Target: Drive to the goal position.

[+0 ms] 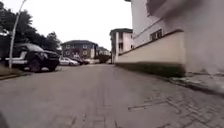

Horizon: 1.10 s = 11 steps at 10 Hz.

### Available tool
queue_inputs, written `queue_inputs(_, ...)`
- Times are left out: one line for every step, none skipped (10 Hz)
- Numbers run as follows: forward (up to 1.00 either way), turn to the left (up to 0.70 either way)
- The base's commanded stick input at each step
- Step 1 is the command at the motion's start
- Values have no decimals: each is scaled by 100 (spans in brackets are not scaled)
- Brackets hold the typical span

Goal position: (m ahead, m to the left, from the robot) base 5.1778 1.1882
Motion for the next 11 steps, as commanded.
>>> queue_inputs(70,0)
queue_inputs(70,0)
queue_inputs(70,0)
queue_inputs(70,0)
queue_inputs(70,0)
queue_inputs(70,0)
queue_inputs(70,0)
queue_inputs(70,0)
queue_inputs(70,0)
queue_inputs(70,0)
queue_inputs(70,0)
